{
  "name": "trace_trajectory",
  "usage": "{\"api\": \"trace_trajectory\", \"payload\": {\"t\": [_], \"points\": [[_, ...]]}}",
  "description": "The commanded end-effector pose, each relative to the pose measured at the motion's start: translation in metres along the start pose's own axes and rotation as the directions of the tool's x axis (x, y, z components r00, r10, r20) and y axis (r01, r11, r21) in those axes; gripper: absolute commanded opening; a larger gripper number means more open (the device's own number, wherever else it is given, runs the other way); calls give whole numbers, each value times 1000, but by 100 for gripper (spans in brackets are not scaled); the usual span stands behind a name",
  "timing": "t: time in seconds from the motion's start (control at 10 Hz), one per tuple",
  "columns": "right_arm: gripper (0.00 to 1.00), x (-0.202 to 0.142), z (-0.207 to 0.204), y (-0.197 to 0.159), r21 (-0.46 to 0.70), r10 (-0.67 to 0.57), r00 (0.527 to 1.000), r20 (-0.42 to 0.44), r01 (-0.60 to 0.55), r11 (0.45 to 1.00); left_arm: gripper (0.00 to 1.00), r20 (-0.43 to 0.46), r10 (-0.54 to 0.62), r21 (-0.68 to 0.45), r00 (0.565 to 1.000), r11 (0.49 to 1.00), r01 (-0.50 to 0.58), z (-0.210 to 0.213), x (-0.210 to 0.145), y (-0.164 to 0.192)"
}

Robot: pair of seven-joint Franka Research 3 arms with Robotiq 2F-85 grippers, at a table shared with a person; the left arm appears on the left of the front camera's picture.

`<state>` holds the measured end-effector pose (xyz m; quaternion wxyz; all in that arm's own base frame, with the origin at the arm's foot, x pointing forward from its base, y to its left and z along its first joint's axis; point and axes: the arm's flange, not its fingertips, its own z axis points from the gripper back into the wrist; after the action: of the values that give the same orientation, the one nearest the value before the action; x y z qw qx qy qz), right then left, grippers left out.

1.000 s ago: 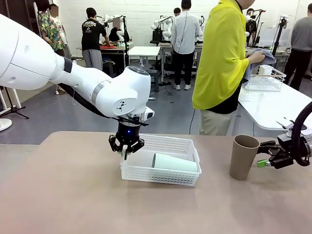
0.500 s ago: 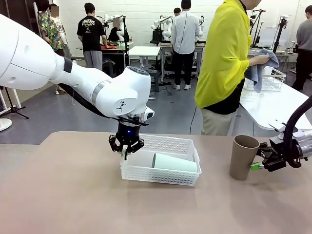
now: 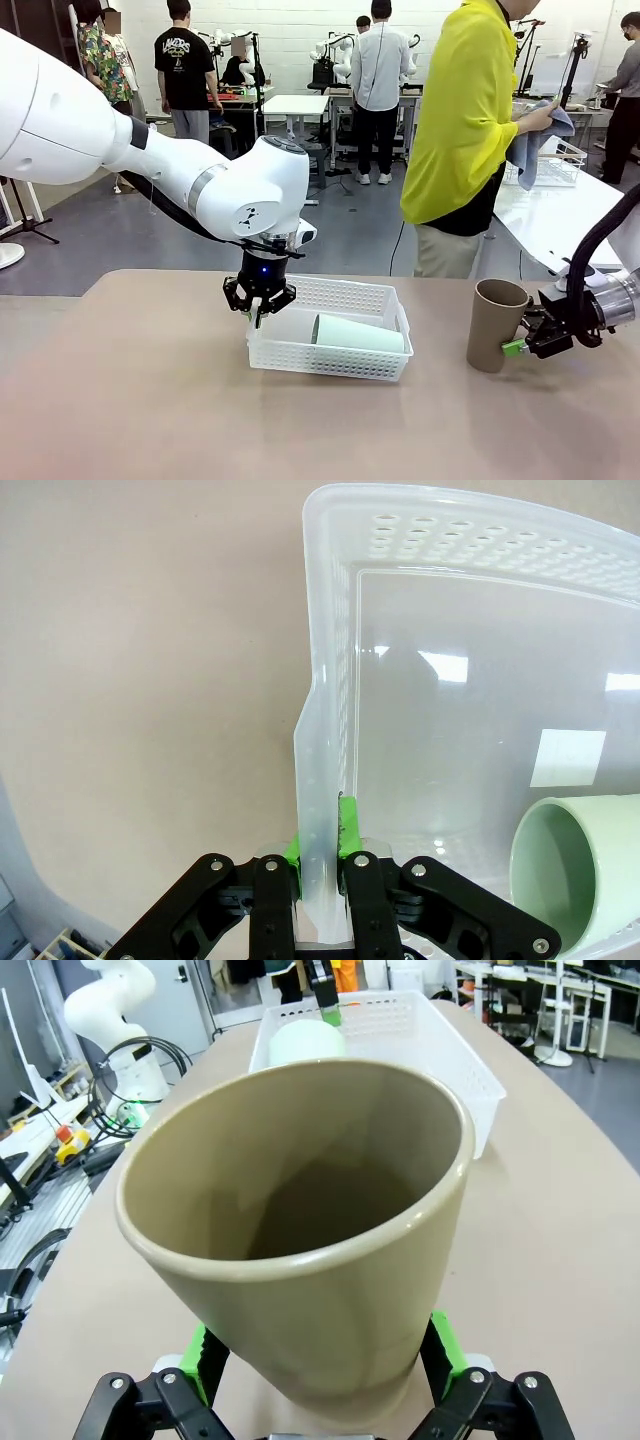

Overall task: Clean and organize the cups into the basket.
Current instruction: Pick up the Reusable plastic cup from the right side of the table and stack it inside the Organizing basket in the center of the table.

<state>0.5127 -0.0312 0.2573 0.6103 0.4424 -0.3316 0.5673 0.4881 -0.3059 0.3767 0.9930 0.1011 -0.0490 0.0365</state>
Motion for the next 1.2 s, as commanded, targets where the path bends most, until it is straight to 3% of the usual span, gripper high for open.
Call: {"api": "trace_trajectory", "payload": {"t": [0.0, 0.1, 0.2, 0.3, 0.4, 0.5, 0.7, 0.8, 1.1], "points": [[100, -4, -6, -10, -9, 41, 999, 22, -41, 999, 0, -2, -4, 6, 1000, 1000, 4, -2, -1, 1], [87, -8, -8, -10, -11, 67, 997, 32, -67, 998, 0, -2, -4, 6, 1000, 1000, 4, -2, -1, 1], [42, -11, -10, -10, -10, 76, 996, 35, -76, 997, 0, -2, -4, 6, 1000, 1000, 4, -2, -1, 1], [29, -12, -10, -10, 2, 86, 996, 40, -86, 996, 0, -2, -4, 6, 1000, 1000, 4, -2, -1, 1], [35, -12, -9, -10, 7, 85, 995, 46, -85, 996, 0, -2, -4, 6, 1000, 1000, 4, -2, -1, 1], [0, -12, -9, -9, 12, 88, 995, 45, -88, 996, 0, -2, -4, 6, 1000, 1000, 4, -2, -1, 1], [0, -11, -5, -9, 6, 77, 996, 55, -77, 997, 0, -2, -4, 6, 1000, 1000, 4, -2, -1, 1], [46, 7, -1, 2, -10, 2, 995, 100, -1, 1000, 0, -2, -4, 6, 1000, 1000, 4, -2, -1, 1], [46, 108, 25, 60, -54, 13, 993, 121, -6, 999, 0, -2, -4, 6, 1000, 1000, 4, -2, -1, 1]]}}
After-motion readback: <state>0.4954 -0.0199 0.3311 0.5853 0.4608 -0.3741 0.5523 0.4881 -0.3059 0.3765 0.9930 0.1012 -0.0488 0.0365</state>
